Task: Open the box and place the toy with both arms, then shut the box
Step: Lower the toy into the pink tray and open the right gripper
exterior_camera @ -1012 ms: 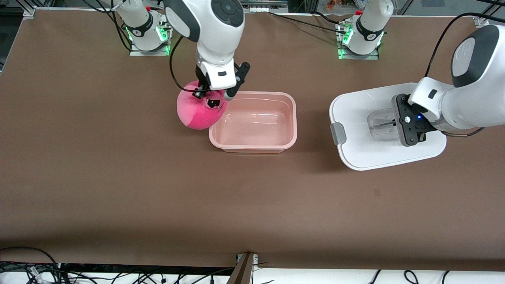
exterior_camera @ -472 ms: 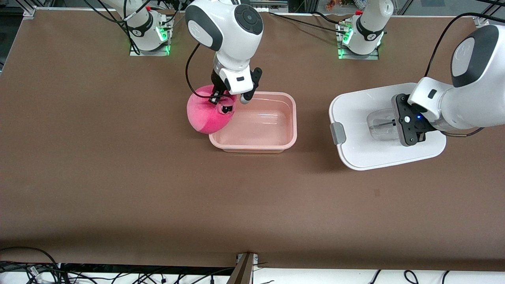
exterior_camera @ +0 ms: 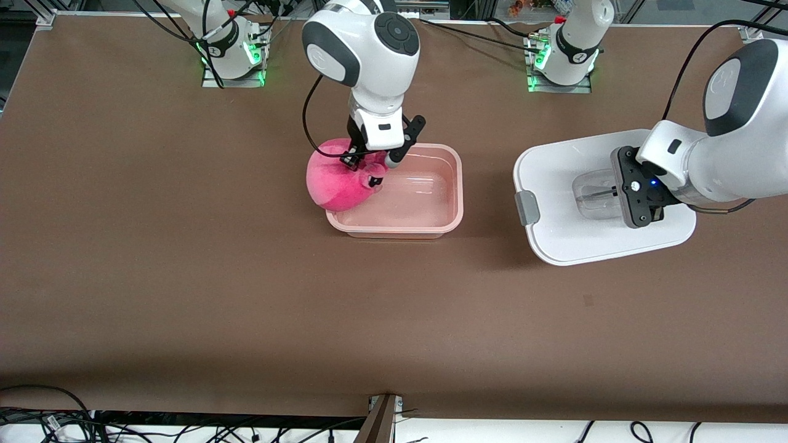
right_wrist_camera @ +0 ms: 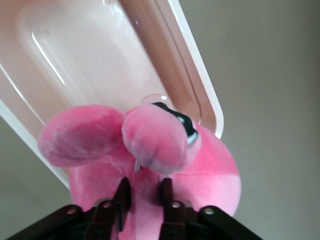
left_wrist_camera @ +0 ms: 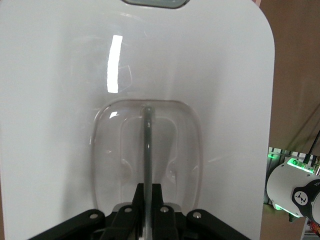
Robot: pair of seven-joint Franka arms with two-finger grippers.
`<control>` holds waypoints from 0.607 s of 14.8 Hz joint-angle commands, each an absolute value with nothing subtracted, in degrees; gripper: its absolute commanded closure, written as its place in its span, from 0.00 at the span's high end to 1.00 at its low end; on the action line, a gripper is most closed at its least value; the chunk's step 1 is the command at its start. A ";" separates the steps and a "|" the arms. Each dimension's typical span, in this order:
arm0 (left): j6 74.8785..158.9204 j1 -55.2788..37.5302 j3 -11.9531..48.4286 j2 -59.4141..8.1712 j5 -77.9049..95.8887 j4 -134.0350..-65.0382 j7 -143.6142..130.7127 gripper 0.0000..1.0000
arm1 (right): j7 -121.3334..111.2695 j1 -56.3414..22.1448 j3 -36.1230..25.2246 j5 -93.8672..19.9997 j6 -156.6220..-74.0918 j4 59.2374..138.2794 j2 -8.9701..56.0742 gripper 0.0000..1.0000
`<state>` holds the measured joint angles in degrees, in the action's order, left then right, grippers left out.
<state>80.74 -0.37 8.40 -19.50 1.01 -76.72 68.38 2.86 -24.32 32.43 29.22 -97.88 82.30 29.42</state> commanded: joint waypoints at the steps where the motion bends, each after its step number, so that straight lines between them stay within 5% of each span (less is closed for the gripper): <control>1: 79.54 -0.44 8.61 -20.13 -0.53 -75.06 69.61 0.00 | 9.04 -25.57 32.61 29.71 -97.56 80.42 29.89 1.00; 7: 79.54 -0.44 8.61 -20.04 -0.53 -75.06 69.61 0.00 | 9.67 -25.14 31.82 24.53 -84.57 68.75 27.17 1.00; 9: 79.54 -0.53 8.61 -20.04 -0.53 -75.06 69.52 0.00 | 9.49 -18.67 31.47 20.85 -82.27 66.19 26.46 1.00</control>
